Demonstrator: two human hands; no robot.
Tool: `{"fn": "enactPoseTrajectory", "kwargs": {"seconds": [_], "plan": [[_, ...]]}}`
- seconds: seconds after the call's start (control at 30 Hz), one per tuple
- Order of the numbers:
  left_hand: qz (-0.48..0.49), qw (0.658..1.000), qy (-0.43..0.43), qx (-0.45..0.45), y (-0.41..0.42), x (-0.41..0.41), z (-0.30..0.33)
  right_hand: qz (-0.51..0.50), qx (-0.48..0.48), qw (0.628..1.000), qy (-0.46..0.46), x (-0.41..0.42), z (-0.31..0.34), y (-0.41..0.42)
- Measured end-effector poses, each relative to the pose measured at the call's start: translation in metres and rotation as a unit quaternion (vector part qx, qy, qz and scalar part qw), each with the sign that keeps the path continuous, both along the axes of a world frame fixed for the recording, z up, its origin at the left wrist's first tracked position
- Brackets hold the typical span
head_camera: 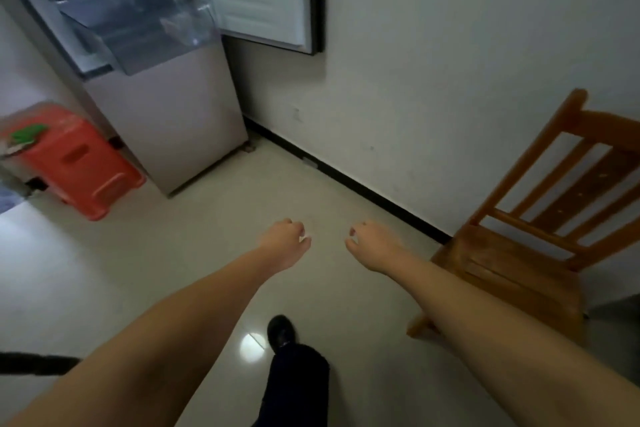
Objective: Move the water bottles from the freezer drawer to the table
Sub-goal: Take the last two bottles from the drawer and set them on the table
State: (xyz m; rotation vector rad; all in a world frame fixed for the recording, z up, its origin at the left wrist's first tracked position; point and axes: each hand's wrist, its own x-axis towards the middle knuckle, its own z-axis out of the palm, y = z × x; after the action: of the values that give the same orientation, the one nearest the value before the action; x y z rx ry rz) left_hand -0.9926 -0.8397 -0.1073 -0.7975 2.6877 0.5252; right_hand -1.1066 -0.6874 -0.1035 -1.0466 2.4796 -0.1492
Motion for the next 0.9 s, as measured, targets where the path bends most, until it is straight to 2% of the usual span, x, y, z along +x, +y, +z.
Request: {"fn": "enactPoseTrajectory", "kwargs": {"seconds": [0.13,0.37,0.5,0.73,0.9], "plan": [[0.029,1.0,0.004,0.011,-0.071,-0.031,-0.007,0.029,0.011,1.0,0.004,-0.04,-0.001,-0.07],[0.059,0.998,0.029,-0.02,-0.22,-0.094,0.026,0.058,-0.019,0.998,0.031,-0.106,0.031,-0.223],[0.073,0.997,0.013,-0.034,-0.272,-0.117,0.022,0.081,-0.017,0.996,0.022,-0.126,0.034,-0.279],[0.11,0.994,0.02,0.017,-0.345,-0.182,0.006,0.11,0.011,0.994,0.016,-0.219,0.02,-0.369],[0.175,0.984,0.036,0.005,-0.421,-0.235,0.014,0.152,-0.024,0.988,0.018,-0.288,0.025,-0.456]]}}
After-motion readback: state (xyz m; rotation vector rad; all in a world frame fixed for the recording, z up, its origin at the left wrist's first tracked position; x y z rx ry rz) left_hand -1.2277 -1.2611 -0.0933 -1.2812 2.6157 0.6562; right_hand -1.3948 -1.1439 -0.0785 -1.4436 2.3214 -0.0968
